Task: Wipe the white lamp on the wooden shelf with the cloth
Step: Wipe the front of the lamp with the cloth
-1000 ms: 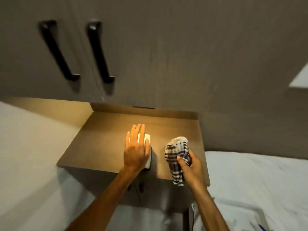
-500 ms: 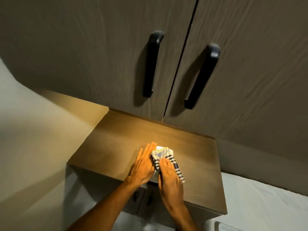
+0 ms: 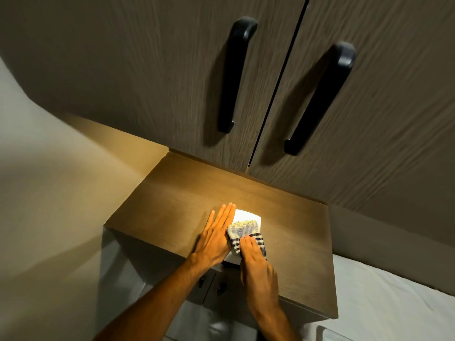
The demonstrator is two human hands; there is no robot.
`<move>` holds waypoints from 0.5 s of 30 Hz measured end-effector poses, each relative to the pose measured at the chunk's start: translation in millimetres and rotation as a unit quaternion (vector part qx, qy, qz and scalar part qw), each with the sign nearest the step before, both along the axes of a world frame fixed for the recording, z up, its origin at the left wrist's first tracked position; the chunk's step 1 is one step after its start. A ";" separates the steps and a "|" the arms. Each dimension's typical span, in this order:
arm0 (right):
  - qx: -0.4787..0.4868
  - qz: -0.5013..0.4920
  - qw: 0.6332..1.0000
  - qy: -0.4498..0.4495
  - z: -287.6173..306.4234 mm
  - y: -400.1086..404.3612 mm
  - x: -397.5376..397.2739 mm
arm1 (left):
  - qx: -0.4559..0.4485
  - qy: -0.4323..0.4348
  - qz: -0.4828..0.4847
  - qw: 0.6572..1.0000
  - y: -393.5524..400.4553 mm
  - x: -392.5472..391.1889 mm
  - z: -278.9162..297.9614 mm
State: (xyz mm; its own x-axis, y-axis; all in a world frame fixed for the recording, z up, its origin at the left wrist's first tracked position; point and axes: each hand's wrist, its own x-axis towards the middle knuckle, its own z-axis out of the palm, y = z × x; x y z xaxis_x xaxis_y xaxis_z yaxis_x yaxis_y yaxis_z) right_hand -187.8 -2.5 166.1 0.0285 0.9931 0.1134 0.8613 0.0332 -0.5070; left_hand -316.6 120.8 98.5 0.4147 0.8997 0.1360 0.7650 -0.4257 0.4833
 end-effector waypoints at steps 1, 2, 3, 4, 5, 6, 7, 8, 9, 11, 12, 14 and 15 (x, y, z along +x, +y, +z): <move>0.008 0.012 1.000 0.002 -0.3 2.6 -1.3 | -0.006 -0.005 -0.005 1.000 0.9 0.3 1.7; 0.013 0.020 1.000 0.016 1.0 11.2 0.0 | -0.010 -0.010 -0.009 1.000 1.8 1.0 3.5; 0.010 0.016 0.999 0.040 4.1 23.2 2.1 | -0.011 -0.008 -0.014 1.000 2.4 1.7 4.3; -0.003 0.005 0.998 0.069 8.6 36.8 4.7 | -0.007 0.004 -0.016 1.000 3.2 2.4 4.7; -0.019 -0.008 0.995 0.094 12.9 48.9 8.1 | 0.005 0.019 -0.014 1.000 3.0 2.9 4.6; -0.022 -0.016 0.994 0.102 15.2 59.9 11.4 | 0.020 0.032 -0.006 0.999 1.8 3.5 4.8; -0.016 -0.025 0.995 0.100 15.6 66.8 14.7 | 0.034 0.030 0.007 0.999 -0.7 4.7 5.7; -0.008 -0.038 0.994 0.100 15.0 69.3 16.8 | 0.040 0.021 0.023 0.999 -3.3 6.3 7.1; -0.009 -0.055 0.992 0.109 13.4 67.1 17.3 | 0.039 0.011 0.032 0.999 -4.5 6.9 7.8; -0.001 -0.063 0.992 0.108 2.1 49.6 15.8 | 0.041 0.022 0.028 0.999 -3.6 6.4 5.6; 0.008 -0.055 0.994 0.092 -3.2 35.3 12.9 | 0.042 0.034 0.020 0.998 -2.7 5.5 4.0; 0.023 -0.028 0.998 0.047 -14.5 7.4 4.9 | 0.023 0.033 0.005 0.999 -1.1 3.3 3.0; 0.028 -0.013 0.999 0.031 -17.8 -1.6 1.7 | 0.014 0.024 -0.002 1.000 -0.7 1.7 3.7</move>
State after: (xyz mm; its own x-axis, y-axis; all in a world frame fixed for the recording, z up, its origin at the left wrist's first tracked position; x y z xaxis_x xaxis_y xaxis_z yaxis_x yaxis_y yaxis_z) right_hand -186.1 -4.1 148.2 0.0625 0.9842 0.1657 0.8290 0.0412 -0.5578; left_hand -314.9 120.1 102.1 0.4246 0.8944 0.1407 0.7857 -0.4412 0.4336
